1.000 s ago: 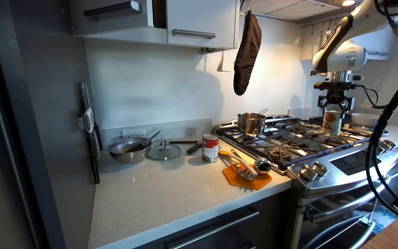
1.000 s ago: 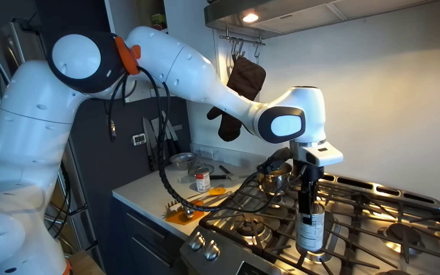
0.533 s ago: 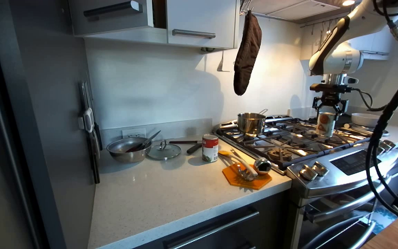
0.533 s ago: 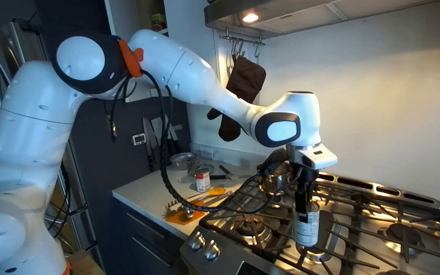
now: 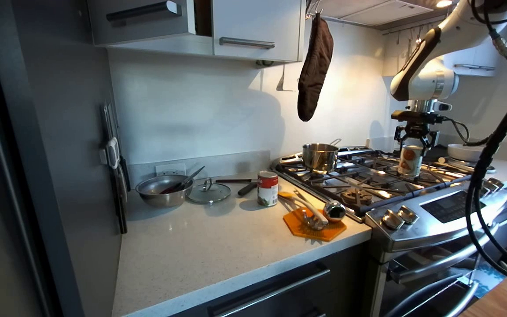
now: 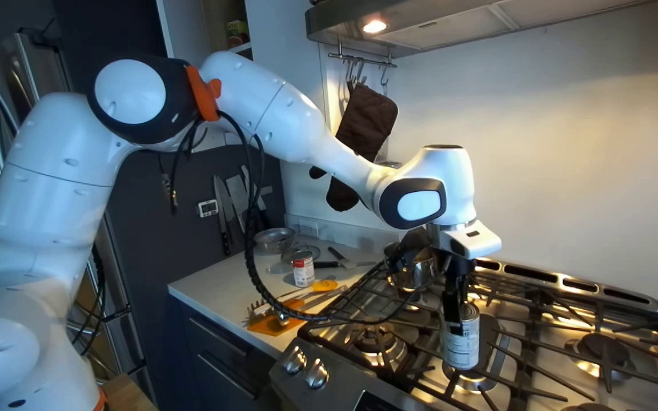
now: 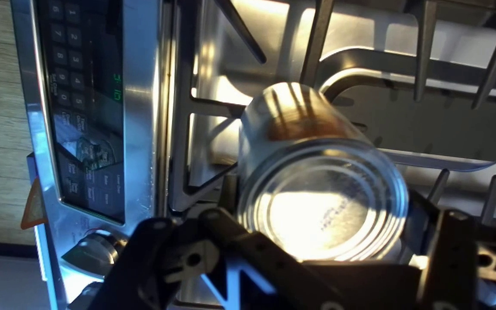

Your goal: Pick up the can of food on the left and put it on the middle burner on the hob of the stove

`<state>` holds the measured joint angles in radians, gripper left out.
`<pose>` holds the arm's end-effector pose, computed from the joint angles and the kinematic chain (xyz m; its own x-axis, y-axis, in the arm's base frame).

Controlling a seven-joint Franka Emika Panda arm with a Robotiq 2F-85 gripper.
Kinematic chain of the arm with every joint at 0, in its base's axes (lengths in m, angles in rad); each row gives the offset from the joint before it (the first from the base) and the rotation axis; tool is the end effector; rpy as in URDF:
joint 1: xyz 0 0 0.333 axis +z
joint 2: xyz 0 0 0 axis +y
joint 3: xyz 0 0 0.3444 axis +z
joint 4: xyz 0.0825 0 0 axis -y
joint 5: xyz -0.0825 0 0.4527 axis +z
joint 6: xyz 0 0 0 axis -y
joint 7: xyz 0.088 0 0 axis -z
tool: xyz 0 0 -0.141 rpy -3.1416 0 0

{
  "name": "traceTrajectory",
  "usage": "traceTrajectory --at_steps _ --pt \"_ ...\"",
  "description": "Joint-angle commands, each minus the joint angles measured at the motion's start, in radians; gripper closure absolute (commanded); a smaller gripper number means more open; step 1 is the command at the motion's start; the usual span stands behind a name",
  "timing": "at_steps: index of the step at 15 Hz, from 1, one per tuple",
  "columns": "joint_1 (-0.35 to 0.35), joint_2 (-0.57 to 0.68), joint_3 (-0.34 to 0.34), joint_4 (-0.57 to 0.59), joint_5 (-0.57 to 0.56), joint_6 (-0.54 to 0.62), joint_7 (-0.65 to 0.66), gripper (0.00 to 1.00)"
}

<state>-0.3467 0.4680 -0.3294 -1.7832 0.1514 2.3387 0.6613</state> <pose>0.5858 -0.4434 0.2660 0.1711 -0.9793 0.1085 -0.9828 -0.1774 -0.0512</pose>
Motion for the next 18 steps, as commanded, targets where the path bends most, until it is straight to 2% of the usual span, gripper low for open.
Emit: traceTrajectory --at_steps 1,18 --pt "0.0 0.008 -0.002 0.003 0.027 0.016 -0.015 0.42" --pt "-0.002 0.068 0.005 0.04 0.058 0.047 -0.009 0.42"
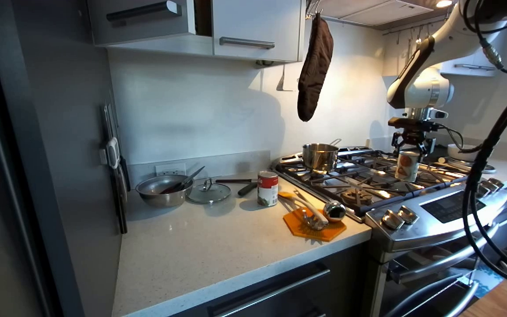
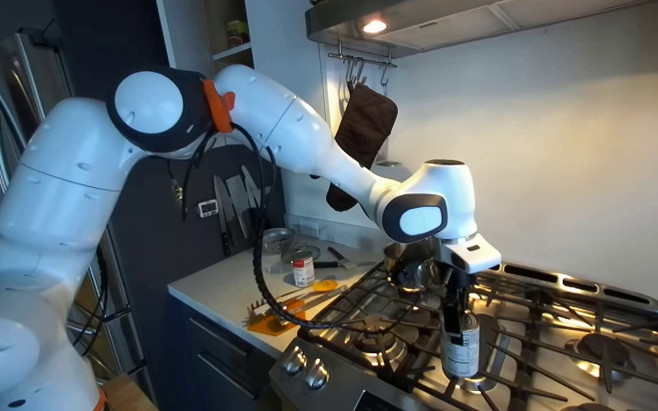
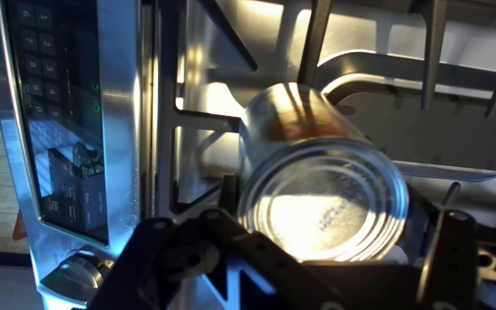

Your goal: Pick up the can of food on the left and put it on the middle burner on the hob of the stove

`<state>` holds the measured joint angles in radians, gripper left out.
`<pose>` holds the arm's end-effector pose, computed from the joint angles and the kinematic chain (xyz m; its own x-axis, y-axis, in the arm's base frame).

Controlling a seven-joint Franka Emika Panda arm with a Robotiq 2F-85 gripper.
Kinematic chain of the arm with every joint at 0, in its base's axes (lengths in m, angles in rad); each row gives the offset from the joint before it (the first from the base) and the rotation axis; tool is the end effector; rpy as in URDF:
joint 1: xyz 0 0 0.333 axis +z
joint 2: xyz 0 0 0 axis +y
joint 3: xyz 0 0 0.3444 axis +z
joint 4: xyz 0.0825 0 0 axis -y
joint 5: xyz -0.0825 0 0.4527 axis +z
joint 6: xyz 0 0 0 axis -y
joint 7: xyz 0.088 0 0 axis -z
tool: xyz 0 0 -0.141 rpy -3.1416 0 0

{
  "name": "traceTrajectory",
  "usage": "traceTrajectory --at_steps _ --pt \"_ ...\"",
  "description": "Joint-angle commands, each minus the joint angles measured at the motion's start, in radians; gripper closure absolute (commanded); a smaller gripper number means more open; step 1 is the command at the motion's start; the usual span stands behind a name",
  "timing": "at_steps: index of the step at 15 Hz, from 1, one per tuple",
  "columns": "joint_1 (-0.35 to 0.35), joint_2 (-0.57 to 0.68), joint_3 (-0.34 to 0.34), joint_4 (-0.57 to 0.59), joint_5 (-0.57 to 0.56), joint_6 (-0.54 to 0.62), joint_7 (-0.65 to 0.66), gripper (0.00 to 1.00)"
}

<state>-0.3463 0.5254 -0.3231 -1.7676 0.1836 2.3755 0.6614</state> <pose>0.5936 -0.4426 0.2364 0.1599 -0.9818 0.1026 -0.9845 -0.1662 -0.0562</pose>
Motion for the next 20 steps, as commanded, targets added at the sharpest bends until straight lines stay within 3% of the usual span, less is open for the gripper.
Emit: traceTrajectory --at_steps 1,10,11,12,14,20 --pt "-0.004 0.013 0.0 0.028 0.028 0.011 -0.01 0.42" --pt "0.004 0.034 -0.007 0.047 0.014 0.013 -0.002 0.42" --pt "0.005 0.034 -0.007 0.047 0.013 0.014 0.0 0.3" --pt "0.007 0.032 -0.01 0.046 0.009 0.006 0.001 0.04" --pt "0.008 0.026 -0.011 0.043 0.006 0.002 -0.001 0.0" --pt "0.014 -0.023 -0.028 -0.002 -0.05 -0.043 -0.05 0.01"
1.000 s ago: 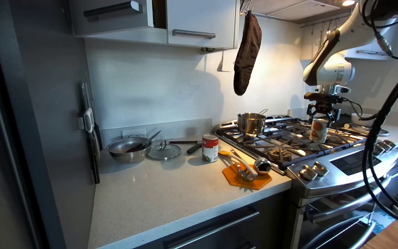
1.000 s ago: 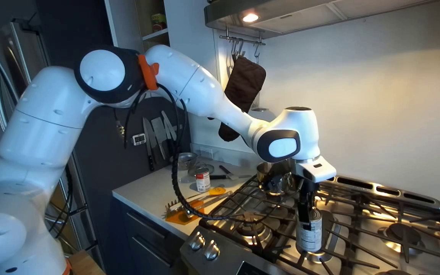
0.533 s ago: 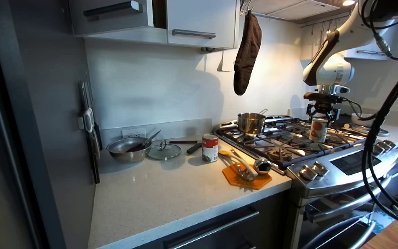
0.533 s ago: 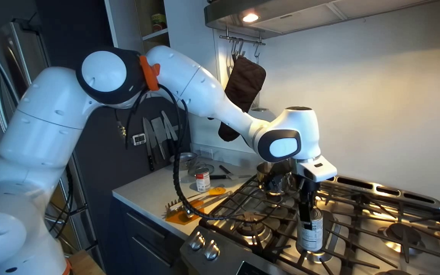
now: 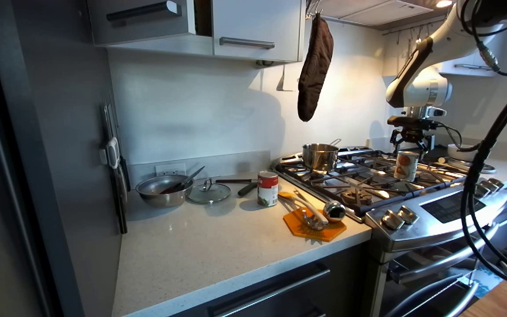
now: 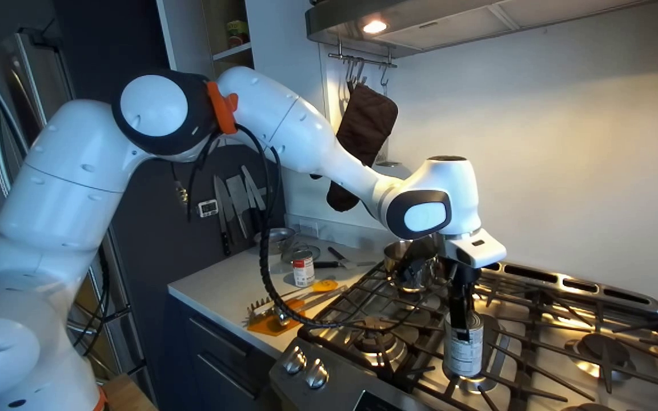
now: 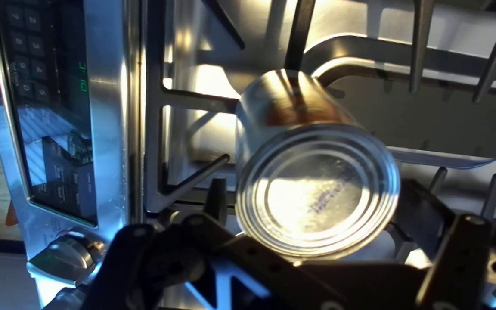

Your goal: Pick up the can of food on the left and put it on the middle burner on the hob of the stove

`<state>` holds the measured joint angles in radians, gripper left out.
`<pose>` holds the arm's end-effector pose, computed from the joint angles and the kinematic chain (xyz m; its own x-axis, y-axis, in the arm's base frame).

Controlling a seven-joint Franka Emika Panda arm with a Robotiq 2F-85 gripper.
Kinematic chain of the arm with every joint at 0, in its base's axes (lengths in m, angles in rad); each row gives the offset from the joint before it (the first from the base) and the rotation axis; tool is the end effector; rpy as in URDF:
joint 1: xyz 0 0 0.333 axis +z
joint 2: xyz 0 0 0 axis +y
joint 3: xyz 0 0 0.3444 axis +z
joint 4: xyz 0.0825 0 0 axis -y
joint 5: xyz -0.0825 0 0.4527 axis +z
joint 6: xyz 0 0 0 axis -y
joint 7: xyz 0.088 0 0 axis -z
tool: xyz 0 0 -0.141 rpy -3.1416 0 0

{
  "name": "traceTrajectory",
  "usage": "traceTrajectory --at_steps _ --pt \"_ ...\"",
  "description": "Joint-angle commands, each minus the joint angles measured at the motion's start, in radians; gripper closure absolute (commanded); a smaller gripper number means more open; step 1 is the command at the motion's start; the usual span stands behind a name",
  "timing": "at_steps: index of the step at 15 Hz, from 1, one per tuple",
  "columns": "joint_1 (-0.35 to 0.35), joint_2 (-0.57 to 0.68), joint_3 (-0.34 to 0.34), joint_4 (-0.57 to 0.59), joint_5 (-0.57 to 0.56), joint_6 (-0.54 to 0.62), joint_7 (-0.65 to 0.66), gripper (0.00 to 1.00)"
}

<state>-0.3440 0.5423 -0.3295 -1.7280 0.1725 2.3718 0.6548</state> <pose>0.6032 -0.4499 0.2445 0.1756 -0.9762 0.1276 -0.9813 -0.1840 -0.0570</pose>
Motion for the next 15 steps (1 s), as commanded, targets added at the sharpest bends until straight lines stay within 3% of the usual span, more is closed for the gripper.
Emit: traceTrajectory --at_steps 1,7,15 --pt "0.009 -0.063 -0.022 -0.069 -0.055 -0.047 -0.089 0.0" --pt "-0.005 -0.135 -0.007 -0.161 -0.06 -0.027 -0.32 0.0" --pt "0.0 -0.14 0.011 -0.198 -0.044 -0.003 -0.415 0.0"
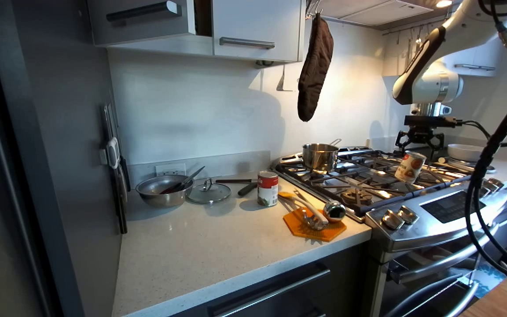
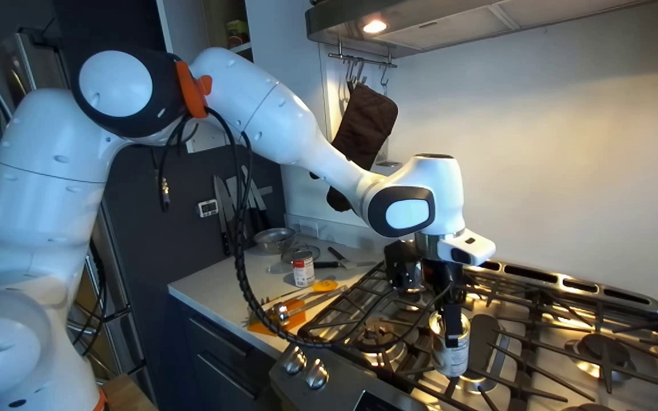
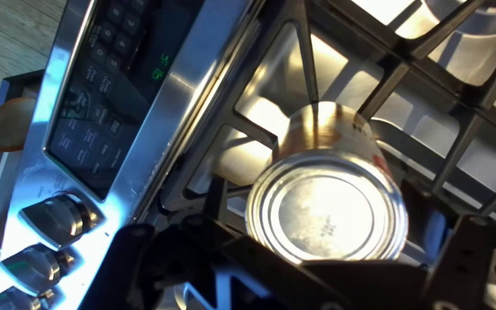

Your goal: Pick up the can of food on the left and put it on the middle burner on the hob of the stove

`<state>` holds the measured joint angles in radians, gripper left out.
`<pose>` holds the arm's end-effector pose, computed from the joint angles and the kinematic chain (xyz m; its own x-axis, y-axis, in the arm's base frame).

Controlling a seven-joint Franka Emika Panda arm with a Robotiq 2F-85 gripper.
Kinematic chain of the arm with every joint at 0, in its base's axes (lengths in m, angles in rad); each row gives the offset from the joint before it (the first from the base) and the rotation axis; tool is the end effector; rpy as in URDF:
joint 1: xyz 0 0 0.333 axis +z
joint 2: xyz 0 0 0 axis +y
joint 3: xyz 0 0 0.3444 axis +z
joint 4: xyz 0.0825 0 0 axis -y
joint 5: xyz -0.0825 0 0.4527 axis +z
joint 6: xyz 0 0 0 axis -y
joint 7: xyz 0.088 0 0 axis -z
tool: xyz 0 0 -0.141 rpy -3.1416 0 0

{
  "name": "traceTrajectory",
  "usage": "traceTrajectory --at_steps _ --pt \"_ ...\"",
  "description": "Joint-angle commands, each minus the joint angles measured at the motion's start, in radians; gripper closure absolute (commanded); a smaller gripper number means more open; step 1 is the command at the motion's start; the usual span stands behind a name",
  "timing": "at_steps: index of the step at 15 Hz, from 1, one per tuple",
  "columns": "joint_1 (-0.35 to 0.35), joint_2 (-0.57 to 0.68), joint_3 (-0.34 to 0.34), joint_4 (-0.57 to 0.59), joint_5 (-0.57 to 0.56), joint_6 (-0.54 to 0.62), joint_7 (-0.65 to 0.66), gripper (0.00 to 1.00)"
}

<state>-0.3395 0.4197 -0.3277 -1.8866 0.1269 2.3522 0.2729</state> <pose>0.5600 -0.4252 0.2489 0.5430 -0.8359 0.0796 -0.8391 -0.5437 0.0145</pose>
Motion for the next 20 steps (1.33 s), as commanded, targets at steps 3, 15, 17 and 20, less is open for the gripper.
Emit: traceTrajectory --at_steps 3,15,17,20 --pt "-0.008 -0.011 0.023 -0.036 0.017 0.022 -0.045 0.0" --pt "-0.005 0.013 0.043 -0.027 0.031 0.099 -0.066 0.0" --pt "-0.001 0.019 0.038 -0.023 0.022 0.098 -0.056 0.25" --pt "0.002 0.02 0.033 -0.021 0.015 0.093 -0.048 0.42"
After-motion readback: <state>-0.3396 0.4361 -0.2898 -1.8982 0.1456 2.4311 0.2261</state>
